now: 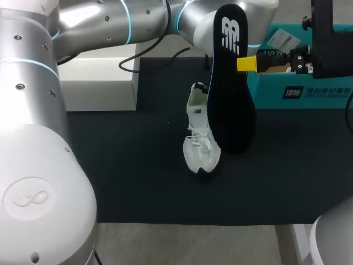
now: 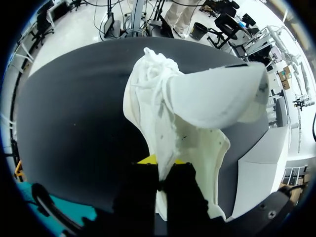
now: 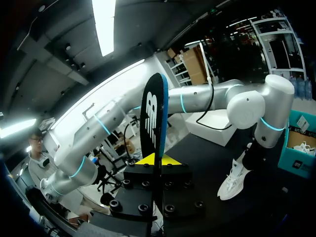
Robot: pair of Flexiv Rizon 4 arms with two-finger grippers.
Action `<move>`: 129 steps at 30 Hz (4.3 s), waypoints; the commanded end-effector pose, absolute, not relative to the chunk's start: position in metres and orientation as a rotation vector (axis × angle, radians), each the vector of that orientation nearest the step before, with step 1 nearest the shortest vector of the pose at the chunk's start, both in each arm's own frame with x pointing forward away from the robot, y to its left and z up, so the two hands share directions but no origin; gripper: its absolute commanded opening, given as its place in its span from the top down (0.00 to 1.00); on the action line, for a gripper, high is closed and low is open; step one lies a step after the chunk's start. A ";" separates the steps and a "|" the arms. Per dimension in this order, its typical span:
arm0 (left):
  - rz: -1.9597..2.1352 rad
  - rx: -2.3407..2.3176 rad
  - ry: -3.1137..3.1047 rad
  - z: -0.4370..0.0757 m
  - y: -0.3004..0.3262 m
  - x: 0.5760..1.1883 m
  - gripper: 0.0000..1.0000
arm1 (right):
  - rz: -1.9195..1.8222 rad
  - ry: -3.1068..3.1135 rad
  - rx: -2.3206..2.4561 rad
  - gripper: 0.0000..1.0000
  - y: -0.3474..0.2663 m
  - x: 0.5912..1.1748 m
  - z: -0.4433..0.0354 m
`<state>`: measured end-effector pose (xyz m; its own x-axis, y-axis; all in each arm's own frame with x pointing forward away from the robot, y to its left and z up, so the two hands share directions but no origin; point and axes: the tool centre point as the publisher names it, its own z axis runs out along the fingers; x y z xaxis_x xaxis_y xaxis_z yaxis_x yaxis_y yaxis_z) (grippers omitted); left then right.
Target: Take the shoe out of the shoebox, open the shoe tongue, remove and reinsert the insole, then place the shoe into the shoebox
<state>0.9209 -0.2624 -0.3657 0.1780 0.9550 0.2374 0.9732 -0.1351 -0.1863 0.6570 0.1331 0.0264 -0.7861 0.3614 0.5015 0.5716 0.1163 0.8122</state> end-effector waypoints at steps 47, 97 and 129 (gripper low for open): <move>1.125 -2.805 -2.049 -0.175 -0.314 0.931 0.00 | -1.862 -1.693 -1.456 1.00 0.054 0.776 0.042; 2.147 -3.113 -2.089 -0.042 -0.281 0.868 0.00 | -1.442 -1.453 -1.516 1.00 -0.008 0.893 0.010; 2.157 -3.264 -1.939 -0.041 -0.310 0.853 0.00 | -1.167 -1.526 -1.392 1.00 0.072 0.927 -0.009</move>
<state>0.8531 -0.3096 -0.0415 0.4080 -0.0238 -0.9127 0.9096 -0.0756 0.4086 0.9241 0.0701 -0.0093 -0.1281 0.3037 0.9441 0.9901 -0.0158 0.1394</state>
